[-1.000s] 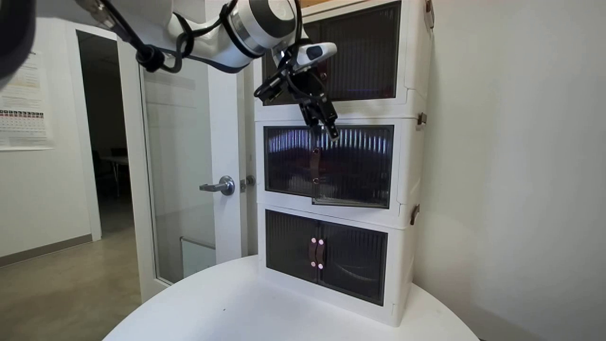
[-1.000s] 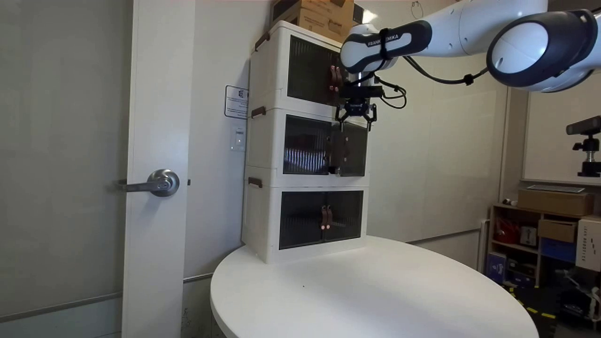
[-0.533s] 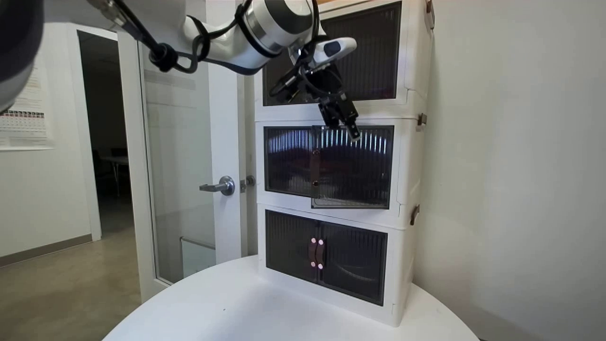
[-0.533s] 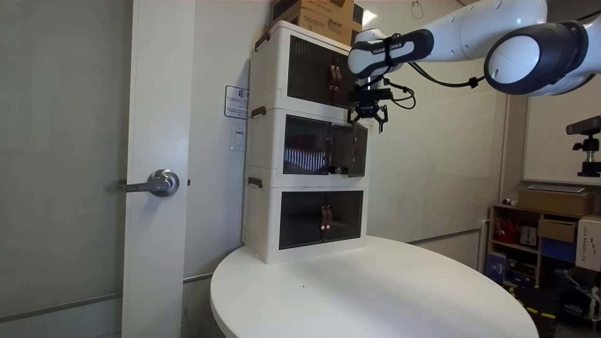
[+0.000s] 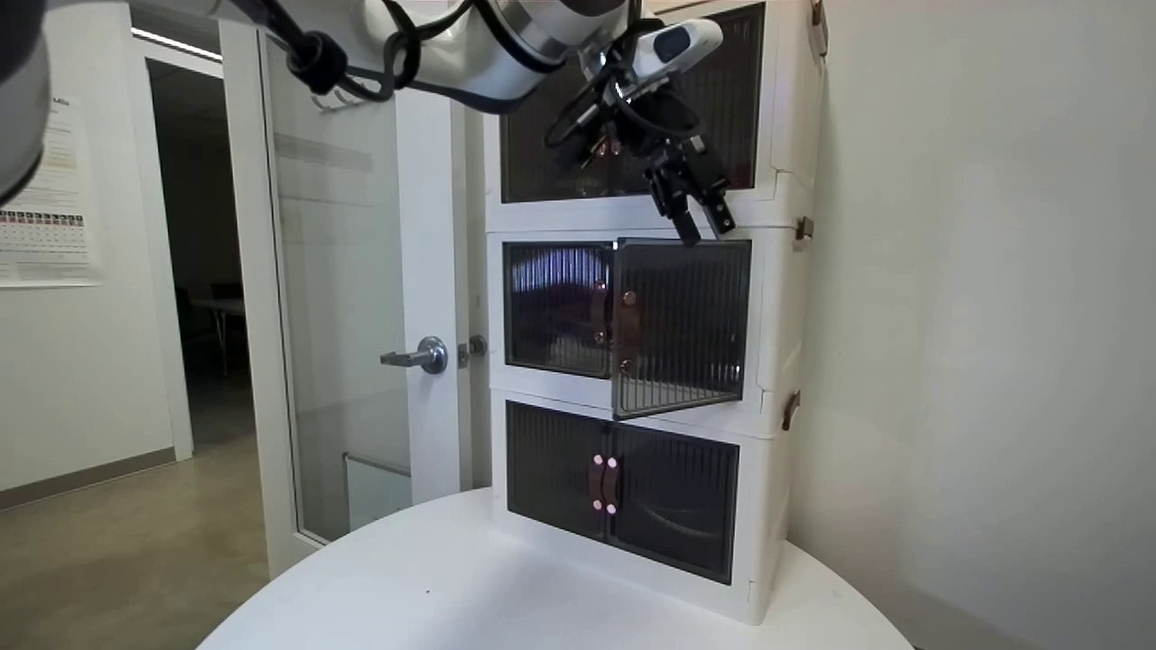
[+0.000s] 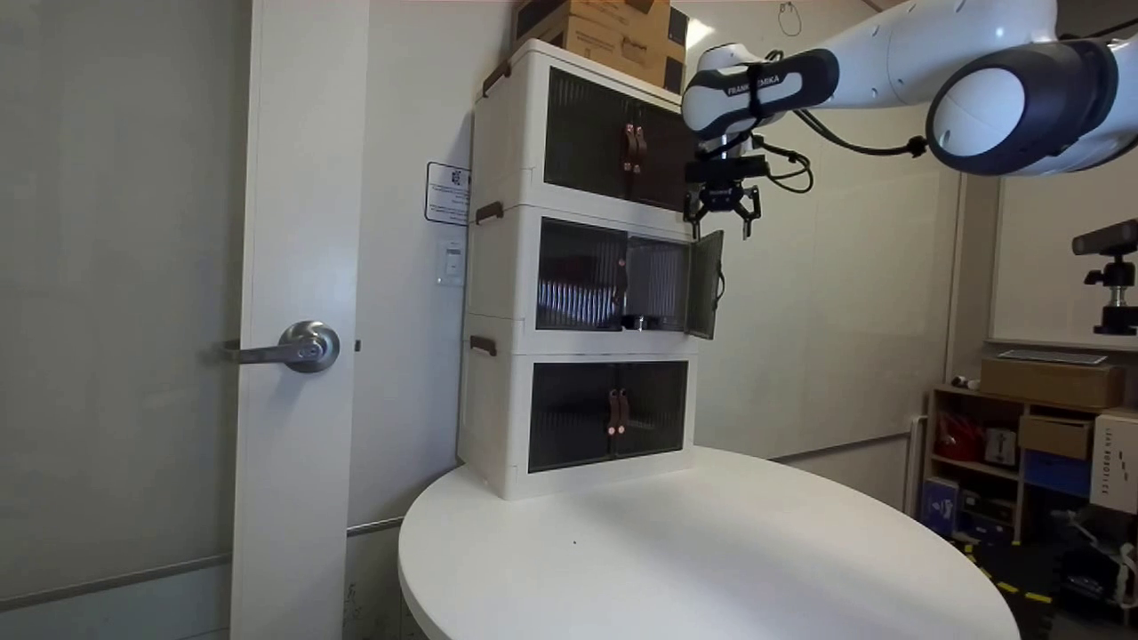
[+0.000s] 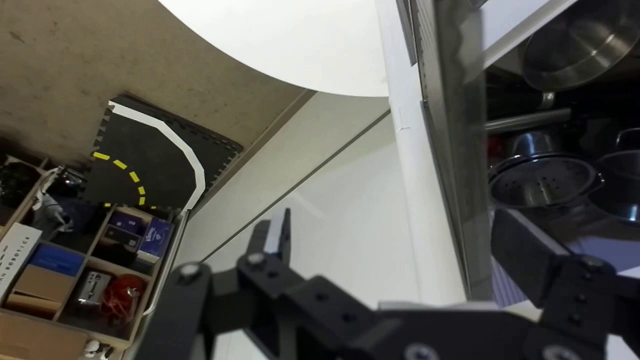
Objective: Open the right door of the middle cabinet.
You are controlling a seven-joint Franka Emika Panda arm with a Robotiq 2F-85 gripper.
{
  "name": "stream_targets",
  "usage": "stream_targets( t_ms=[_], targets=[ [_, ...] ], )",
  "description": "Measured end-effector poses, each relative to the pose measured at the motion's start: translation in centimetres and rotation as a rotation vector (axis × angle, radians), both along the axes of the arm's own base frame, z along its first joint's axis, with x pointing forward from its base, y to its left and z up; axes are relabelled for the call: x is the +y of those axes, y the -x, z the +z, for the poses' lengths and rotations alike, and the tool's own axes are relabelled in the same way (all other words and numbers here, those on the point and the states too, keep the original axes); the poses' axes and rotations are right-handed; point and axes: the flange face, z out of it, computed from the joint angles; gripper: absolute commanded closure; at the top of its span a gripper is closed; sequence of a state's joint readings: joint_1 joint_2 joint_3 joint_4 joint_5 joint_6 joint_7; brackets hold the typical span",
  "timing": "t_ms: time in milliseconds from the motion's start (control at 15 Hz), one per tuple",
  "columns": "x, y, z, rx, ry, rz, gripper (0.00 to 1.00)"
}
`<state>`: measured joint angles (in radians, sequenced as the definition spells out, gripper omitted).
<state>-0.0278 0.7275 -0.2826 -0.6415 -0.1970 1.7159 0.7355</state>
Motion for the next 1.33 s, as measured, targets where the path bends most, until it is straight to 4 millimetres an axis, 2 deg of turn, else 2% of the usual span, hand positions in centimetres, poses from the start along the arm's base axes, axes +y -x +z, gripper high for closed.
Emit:
stream_targets(
  t_ms=[267, 533, 933, 1067, 1133, 1333],
  targets=[
    [-3.0, 0.7, -0.2, 0.033, 0.011, 0.005, 0.0],
    [-6.2, 1.3, -1.2, 0.082, 0.02, 0.018, 0.0],
    [-6.5, 1.6, -0.5, 0.088, 0.028, 0.05, 0.0],
    [-6.4, 2.1, 0.6, 0.075, 0.029, 0.055, 0.0],
    [-6.7, 2.5, 1.8, 0.052, 0.038, 0.053, 0.0],
    [-8.3, 5.5, 7.2, -0.009, 0.036, 0.101, 0.0]
  ],
)
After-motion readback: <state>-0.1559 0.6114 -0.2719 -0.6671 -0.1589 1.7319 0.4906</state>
